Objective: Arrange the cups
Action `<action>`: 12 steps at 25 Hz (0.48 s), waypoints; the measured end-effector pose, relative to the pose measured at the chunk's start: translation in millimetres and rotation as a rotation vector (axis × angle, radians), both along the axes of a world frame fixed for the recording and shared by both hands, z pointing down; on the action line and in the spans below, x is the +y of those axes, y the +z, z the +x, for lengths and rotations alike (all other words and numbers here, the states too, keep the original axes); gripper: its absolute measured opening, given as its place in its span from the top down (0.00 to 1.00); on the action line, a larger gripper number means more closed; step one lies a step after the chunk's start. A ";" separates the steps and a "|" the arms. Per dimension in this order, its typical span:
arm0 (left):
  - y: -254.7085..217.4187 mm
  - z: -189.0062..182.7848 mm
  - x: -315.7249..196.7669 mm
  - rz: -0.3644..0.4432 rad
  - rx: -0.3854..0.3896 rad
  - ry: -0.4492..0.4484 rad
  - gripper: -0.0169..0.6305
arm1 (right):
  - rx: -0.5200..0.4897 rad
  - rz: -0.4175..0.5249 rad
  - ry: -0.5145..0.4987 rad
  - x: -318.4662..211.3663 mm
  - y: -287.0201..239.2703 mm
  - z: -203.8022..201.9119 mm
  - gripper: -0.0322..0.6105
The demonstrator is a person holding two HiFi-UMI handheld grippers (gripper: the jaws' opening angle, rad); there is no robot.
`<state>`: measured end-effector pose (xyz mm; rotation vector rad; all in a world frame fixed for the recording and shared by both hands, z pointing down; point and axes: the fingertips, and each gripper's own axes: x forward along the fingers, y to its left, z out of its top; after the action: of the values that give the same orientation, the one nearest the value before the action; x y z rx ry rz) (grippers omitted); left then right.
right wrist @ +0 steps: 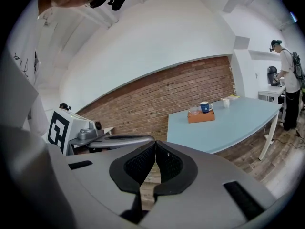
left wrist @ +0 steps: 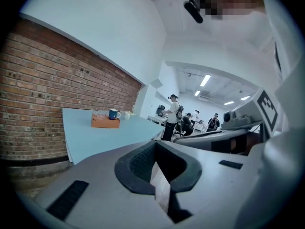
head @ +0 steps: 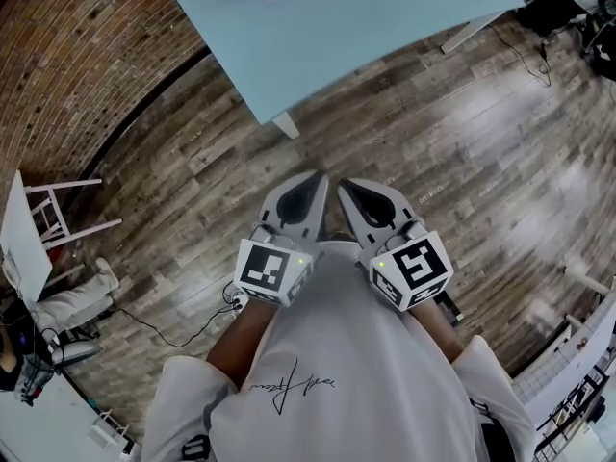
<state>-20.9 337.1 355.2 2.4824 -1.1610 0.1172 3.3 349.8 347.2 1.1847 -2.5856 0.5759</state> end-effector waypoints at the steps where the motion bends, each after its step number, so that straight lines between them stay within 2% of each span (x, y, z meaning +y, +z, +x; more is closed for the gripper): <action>1: -4.3 1.9 -3.3 -0.005 0.016 0.009 0.96 | -0.007 0.004 -0.005 -4.0 -2.4 -3.5 0.92; 5: -9.4 2.3 -19.3 0.002 0.027 0.036 0.96 | -0.004 0.018 0.016 -24.4 -7.4 -7.7 0.92; 9: -10.8 0.6 -37.9 0.029 -0.007 0.042 0.96 | 0.015 0.013 0.034 -42.4 -5.6 -8.7 0.92; 12: -16.2 1.7 -54.4 0.041 -0.002 0.053 0.96 | 0.016 0.028 0.058 -58.5 -9.7 -8.0 0.92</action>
<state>-19.2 282.7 339.0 2.5504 -1.1090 0.1126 -4.7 291.4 337.5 1.2711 -2.5614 0.5414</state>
